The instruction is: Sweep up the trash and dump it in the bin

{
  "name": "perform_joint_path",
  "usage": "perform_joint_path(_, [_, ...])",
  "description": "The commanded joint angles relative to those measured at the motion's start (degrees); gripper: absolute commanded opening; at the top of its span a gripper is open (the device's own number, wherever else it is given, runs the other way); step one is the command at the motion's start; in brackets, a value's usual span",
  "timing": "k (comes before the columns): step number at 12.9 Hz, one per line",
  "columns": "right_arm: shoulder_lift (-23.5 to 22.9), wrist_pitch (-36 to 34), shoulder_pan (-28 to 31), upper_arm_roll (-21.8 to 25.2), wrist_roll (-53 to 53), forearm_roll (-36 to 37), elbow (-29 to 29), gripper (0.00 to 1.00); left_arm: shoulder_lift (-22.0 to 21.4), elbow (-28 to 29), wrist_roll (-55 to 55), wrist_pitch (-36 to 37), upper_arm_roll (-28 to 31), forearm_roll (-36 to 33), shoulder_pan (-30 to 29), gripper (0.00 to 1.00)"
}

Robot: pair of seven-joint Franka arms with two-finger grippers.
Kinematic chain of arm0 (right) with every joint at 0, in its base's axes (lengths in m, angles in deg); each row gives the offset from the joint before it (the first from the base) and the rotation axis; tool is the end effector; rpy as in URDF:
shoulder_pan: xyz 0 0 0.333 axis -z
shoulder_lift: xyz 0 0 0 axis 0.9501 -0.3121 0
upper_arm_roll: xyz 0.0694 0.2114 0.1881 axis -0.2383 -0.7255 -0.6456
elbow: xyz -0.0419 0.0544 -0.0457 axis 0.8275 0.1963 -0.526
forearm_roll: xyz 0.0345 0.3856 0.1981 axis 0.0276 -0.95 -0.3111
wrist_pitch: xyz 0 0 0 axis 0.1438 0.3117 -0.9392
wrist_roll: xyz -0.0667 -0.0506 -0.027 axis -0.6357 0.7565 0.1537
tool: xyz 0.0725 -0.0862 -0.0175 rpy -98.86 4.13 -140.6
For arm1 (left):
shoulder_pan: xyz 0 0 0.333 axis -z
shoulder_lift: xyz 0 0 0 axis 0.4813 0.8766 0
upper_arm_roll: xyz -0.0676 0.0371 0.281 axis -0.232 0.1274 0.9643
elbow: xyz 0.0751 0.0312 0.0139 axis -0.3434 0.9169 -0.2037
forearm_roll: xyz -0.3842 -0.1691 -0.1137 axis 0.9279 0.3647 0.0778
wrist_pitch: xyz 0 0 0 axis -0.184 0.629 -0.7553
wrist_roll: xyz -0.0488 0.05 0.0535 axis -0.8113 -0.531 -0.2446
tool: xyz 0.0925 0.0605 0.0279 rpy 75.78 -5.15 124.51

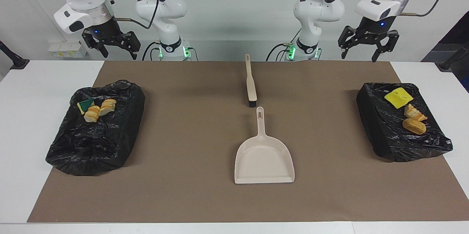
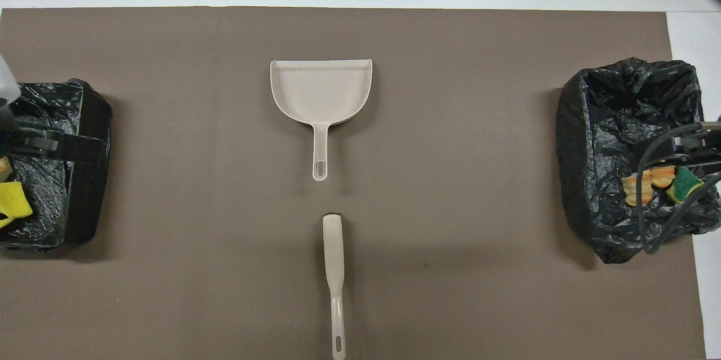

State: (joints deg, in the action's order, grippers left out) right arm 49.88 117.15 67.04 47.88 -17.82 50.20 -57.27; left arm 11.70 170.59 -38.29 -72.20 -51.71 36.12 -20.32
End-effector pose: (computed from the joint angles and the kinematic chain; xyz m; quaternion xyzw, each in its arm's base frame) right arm 0.5752 -0.0015 0.6202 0.9977 -0.0334 -0.0543 0.0244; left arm 0.5655 -0.0957 0.6618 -0.9910 0.1259 -0.0439 0.0105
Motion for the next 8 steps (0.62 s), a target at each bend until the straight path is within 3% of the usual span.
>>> perform_joint_path(1, [1.2,0.3,0.5,0.0,1.1,-0.4,-1.3,1.0,6.9,-9.0,-1.6,4.7,-0.4,1.5,-1.9,1.0])
perform_joint_path(8, [1.1,0.3,0.6,0.0,1.1,-0.4,-1.3,1.0,2.1,-3.4,-0.9,4.6,0.5,3.0,-2.4,1.0])
